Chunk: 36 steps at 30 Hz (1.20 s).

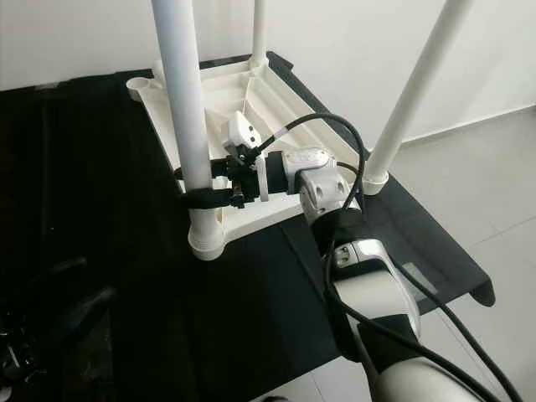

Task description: Building children table

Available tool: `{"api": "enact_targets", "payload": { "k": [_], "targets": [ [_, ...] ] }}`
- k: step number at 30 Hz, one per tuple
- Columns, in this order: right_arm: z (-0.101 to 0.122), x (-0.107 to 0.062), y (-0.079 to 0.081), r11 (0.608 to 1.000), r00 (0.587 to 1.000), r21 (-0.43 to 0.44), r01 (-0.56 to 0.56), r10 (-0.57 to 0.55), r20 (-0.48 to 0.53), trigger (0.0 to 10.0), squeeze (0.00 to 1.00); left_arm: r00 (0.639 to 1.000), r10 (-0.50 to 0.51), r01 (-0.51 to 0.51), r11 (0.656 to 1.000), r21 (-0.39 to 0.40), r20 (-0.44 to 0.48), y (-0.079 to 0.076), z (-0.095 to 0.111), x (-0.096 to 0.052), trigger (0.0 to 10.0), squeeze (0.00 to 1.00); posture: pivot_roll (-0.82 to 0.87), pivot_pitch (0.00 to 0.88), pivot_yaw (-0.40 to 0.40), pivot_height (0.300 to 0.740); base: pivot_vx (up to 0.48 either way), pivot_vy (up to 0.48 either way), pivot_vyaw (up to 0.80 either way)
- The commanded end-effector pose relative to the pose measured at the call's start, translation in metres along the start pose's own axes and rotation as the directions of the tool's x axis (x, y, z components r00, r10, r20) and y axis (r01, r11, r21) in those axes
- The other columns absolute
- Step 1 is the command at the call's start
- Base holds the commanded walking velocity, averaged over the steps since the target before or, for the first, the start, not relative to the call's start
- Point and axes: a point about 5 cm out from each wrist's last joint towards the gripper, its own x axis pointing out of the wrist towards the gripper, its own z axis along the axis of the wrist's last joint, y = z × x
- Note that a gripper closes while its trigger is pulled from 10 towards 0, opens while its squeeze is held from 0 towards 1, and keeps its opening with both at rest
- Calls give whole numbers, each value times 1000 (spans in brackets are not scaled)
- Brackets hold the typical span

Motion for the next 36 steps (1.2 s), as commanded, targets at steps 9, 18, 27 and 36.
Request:
{"api": "enact_targets", "payload": {
  "k": [9,18,27,36],
  "targets": [
    [-26,-20,7,956,956,20,292,-293,7,0,0,1000,-19,19,1000,-9,0,-5,0,5,10000,0,27,225,-60,740,0,0,0],
    [-71,33,72,519,534,134,844,-837,-120,0,0,999,-49,49,998,-26,7,-2,-2,10,10000,0,4,226,-24,740,0,0,0],
    [-60,45,64,549,562,137,825,-822,-93,10000,0,998,-59,59,998,-23,26,0,-4,16,10000,0,-2,200,-30,740,0,0,0],
    [-29,47,58,711,715,165,684,-697,41,10000,1000,998,-61,62,998,-20,29,1,-3,17,10000,0,-2,200,-23,740,0,0,0]
  ]
}}
